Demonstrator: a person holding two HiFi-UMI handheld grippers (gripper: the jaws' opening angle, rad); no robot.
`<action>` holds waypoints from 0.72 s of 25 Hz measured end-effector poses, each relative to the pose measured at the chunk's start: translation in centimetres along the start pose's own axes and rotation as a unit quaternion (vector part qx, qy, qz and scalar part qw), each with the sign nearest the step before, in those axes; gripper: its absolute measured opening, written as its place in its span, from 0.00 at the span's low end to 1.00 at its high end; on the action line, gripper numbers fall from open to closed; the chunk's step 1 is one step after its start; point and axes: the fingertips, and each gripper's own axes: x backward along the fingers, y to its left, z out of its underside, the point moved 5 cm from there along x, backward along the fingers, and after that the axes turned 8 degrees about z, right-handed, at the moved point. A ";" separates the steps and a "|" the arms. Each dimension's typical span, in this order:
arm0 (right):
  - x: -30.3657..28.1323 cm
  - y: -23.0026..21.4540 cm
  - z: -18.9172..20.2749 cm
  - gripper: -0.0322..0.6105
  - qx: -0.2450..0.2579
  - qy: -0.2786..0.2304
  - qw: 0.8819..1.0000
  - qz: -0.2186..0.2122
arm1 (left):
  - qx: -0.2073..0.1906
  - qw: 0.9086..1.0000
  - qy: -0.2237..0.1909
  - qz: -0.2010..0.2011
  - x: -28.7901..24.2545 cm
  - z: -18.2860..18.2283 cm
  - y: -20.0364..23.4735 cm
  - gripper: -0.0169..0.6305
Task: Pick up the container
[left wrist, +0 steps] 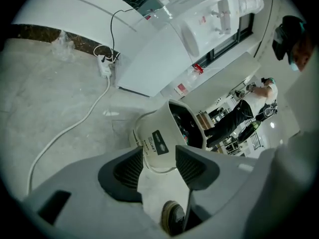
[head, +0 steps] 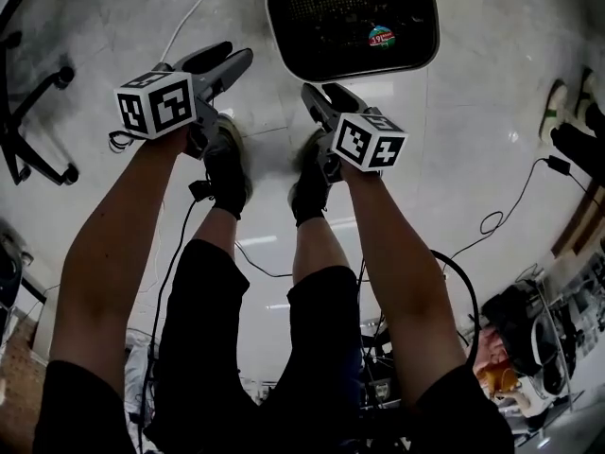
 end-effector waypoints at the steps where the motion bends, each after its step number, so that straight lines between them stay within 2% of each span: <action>1: -0.5 -0.1 0.0 0.31 0.016 0.005 1.000 0.010 | 0.003 1.000 -0.002 -0.002 0.2 0.2 0.1 0.35; 4: -1.7 -0.6 -0.9 0.32 0.032 -0.001 0.999 0.037 | 0.001 1.000 -0.004 0.000 0.4 0.2 0.3 0.35; 7: -2.2 -0.6 -1.0 0.32 0.008 -0.014 0.999 0.034 | -0.006 1.000 0.000 0.001 0.6 0.3 0.3 0.35; 10: -2.0 -0.5 -0.6 0.30 -0.027 -0.021 0.999 0.014 | -0.004 1.000 0.003 0.001 0.7 0.1 0.7 0.35; 12: -1.6 -0.1 -0.8 0.21 -0.039 -0.027 0.999 -0.007 | -0.002 1.000 -0.002 0.000 0.8 -0.4 0.9 0.35; 15: -0.7 0.7 -0.8 0.21 -0.062 -0.033 0.997 -0.036 | 0.001 1.000 -0.003 0.005 0.8 -0.9 0.9 0.35; 18: 0.0 1.5 -0.9 0.21 -0.090 -0.039 0.992 -0.073 | 0.023 0.999 -0.002 0.028 0.3 -1.1 0.7 0.35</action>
